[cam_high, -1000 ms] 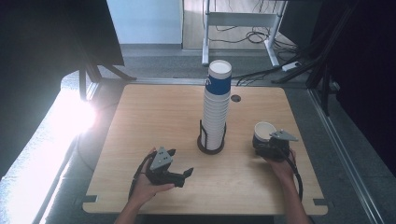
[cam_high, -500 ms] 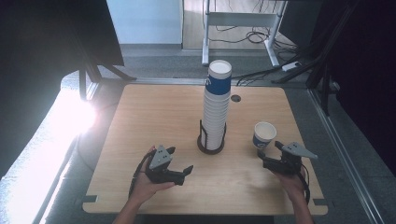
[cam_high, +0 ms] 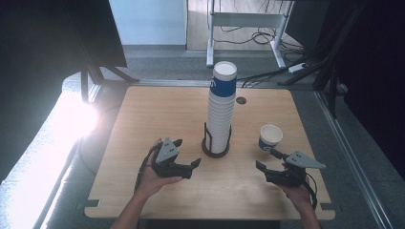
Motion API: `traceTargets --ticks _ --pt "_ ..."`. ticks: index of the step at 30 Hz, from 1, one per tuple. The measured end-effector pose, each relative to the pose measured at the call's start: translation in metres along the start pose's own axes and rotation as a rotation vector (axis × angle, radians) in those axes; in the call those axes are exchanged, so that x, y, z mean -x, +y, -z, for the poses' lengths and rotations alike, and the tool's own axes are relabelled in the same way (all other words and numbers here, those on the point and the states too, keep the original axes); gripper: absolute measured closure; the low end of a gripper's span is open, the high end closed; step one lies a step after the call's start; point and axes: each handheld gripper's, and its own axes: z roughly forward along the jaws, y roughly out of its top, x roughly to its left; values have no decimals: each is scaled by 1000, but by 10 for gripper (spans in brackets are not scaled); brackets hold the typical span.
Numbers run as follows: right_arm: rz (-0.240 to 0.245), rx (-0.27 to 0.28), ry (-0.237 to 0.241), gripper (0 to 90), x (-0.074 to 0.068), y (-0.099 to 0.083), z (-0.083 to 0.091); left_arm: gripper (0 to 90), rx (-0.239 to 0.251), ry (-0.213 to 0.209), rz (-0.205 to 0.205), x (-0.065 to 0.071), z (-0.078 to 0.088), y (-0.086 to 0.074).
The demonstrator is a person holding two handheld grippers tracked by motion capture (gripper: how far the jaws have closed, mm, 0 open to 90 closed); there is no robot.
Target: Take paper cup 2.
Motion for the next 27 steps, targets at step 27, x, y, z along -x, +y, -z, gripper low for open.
traceTargets --ticks 27 --pt "51 -20 96 226 -16 0 -15 69 68 -153 -7 -36 -49 68"
